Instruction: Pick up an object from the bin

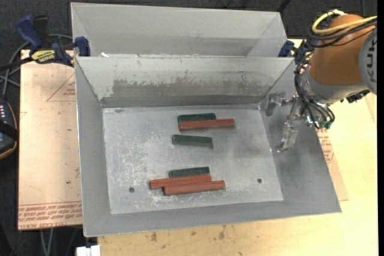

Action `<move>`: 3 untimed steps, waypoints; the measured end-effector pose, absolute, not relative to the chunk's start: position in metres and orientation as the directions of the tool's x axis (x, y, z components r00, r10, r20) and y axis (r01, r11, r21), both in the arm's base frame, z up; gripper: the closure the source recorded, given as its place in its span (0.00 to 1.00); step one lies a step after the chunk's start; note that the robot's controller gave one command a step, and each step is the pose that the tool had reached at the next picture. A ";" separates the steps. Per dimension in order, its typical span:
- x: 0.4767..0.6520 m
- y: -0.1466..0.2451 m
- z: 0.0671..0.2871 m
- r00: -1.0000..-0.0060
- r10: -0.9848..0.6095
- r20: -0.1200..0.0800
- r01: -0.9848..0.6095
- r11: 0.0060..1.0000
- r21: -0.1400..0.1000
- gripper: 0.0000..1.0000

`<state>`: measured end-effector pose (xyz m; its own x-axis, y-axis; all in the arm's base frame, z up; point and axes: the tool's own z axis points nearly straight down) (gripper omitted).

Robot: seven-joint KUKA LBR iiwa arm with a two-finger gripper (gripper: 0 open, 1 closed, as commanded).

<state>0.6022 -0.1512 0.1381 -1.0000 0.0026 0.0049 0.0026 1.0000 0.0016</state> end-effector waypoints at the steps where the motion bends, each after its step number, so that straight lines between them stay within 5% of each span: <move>1: 0.617 -0.061 0.156 -1.000 0.020 -0.005 0.020 1.000 0.005 0.00; 2: 0.641 0.007 0.069 -0.973 0.229 0.001 0.229 0.973 0.003 0.00; 3: 0.645 0.003 0.076 -0.972 0.233 -0.012 0.233 0.973 0.002 1.00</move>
Offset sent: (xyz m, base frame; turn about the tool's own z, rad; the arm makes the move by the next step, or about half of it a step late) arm 0.0127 0.0834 0.0171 0.0264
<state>0.6452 0.0034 0.0757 -0.9725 0.2326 -0.0119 0.2326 0.9726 0.0024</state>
